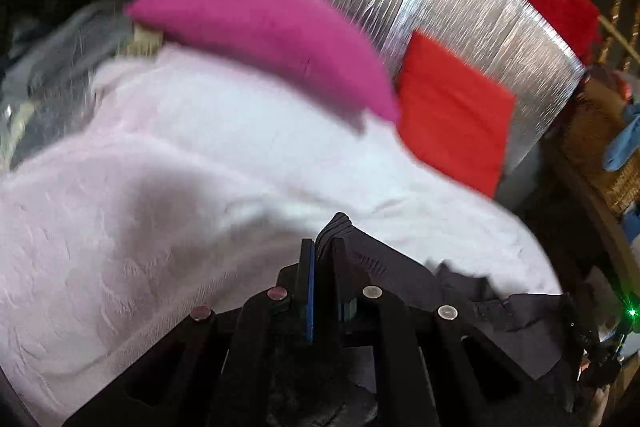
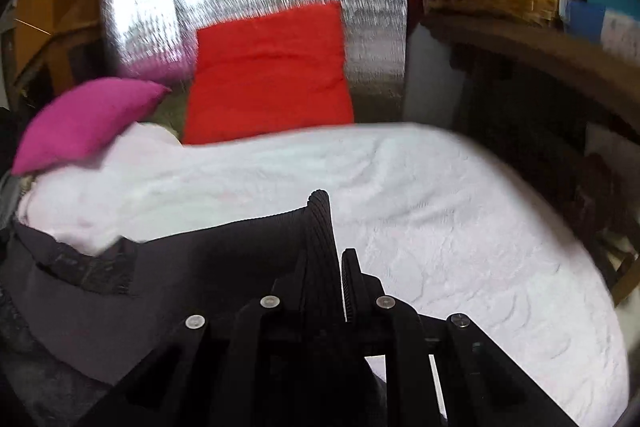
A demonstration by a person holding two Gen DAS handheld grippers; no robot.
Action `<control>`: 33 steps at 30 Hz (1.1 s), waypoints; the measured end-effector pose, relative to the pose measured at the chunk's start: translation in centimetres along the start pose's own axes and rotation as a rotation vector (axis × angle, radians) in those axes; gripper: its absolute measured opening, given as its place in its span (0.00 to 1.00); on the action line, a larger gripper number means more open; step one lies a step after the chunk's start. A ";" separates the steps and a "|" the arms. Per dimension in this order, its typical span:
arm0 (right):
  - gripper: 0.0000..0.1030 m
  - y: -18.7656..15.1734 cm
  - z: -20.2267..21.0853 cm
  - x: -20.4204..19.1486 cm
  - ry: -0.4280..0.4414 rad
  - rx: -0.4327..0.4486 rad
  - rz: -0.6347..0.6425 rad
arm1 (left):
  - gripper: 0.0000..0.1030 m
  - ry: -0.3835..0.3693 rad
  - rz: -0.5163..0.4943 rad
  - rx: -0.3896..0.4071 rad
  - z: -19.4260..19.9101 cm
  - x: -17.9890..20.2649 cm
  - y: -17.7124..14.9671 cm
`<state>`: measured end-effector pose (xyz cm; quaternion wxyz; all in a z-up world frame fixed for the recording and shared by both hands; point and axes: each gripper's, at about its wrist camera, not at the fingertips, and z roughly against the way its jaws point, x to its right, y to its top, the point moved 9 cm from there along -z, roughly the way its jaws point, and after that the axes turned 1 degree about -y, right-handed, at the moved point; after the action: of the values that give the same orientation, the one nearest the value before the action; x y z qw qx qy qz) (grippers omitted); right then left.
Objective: Fold large clothes
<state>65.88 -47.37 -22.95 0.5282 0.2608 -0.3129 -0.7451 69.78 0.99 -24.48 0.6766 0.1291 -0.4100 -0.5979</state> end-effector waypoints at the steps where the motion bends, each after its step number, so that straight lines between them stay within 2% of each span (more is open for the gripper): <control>1: 0.16 -1.0 -0.7 0.5 0.019 -0.043 -0.030 | 0.11 0.019 0.012 -0.030 -0.7 -0.6 -0.4; 3: 0.16 -1.8 -1.5 1.5 0.071 -0.101 -0.105 | 0.29 0.070 0.058 -0.107 -1.8 -2.2 -1.2; 4: 0.20 -2.1 -1.6 2.1 0.120 -0.135 -0.161 | 0.52 0.086 0.089 -0.152 -2.1 -3.0 -1.6; 5: 0.31 -2.7 -1.6 2.8 0.148 -0.167 -0.209 | 0.62 0.085 0.129 -0.164 -2.0 -3.6 -1.7; 6: 0.54 -3.0 -1.4 3.5 0.153 -0.190 -0.245 | 0.63 0.071 0.158 -0.159 -1.5 -3.9 -1.8; 7: 0.66 -3.4 -0.9 4.6 0.138 -0.202 -0.285 | 0.63 0.051 0.184 -0.151 -0.8 -4.0 -1.5; 8: 0.73 -3.5 -0.4 5.1 0.139 -0.196 -0.304 | 0.63 0.047 0.191 -0.142 0.1 -4.0 -1.1; 10: 0.73 -3.5 1.4 5.5 0.161 -0.176 -0.312 | 0.64 0.050 0.162 -0.105 2.2 -3.3 -0.5; 11: 0.73 -3.3 2.4 5.5 0.153 -0.163 -0.292 | 0.68 0.048 0.124 -0.091 3.4 -2.4 -0.3; 13: 0.73 -2.8 4.6 4.2 0.150 -0.135 -0.207 | 0.68 0.068 0.031 -0.101 5.1 -0.9 -0.5; 16: 0.73 -2.2 7.7 -0.8 0.173 -0.118 -0.002 | 0.68 0.118 -0.060 -0.112 7.4 0.9 -1.5; 18: 0.73 -2.5 8.4 -4.0 0.209 -0.142 0.079 | 0.68 0.139 -0.110 -0.144 8.9 2.2 -3.4; 21: 0.73 -4.4 8.1 -9.7 0.256 -0.229 0.198 | 0.69 0.175 -0.172 -0.133 11.2 2.4 -7.1; 22: 0.73 -5.2 7.5 -11.7 0.258 -0.260 0.241 | 0.69 0.209 -0.176 -0.156 11.4 1.9 -8.7; 23: 0.73 -5.9 7.1 -12.8 0.250 -0.280 0.270 | 0.69 0.234 -0.163 -0.190 11.2 1.2 -10.2; 25: 0.73 -7.6 5.5 -15.3 0.223 -0.331 0.360 | 0.69 0.236 -0.126 -0.245 10.5 0.2 -11.9; 27: 0.73 -8.5 3.7 -16.7 0.154 -0.317 0.427 | 0.69 0.247 -0.132 -0.250 10.0 -0.4 -12.1; 28: 0.72 -8.7 2.9 -17.0 0.134 -0.313 0.415 | 0.69 0.266 -0.146 -0.232 9.9 -0.7 -11.9; 30: 0.57 -8.3 2.2 -16.9 0.134 -0.303 0.367 | 0.69 0.292 -0.158 -0.213 9.7 -1.3 -11.4; 33: 0.42 -7.4 1.4 -16.3 0.128 -0.287 0.303 | 0.69 0.324 -0.142 -0.189 9.0 -2.7 -10.4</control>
<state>65.24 -29.78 -26.60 0.6848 0.1798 -0.2051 -0.6757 56.19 3.72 -26.78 0.6989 0.1883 -0.2276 -0.6514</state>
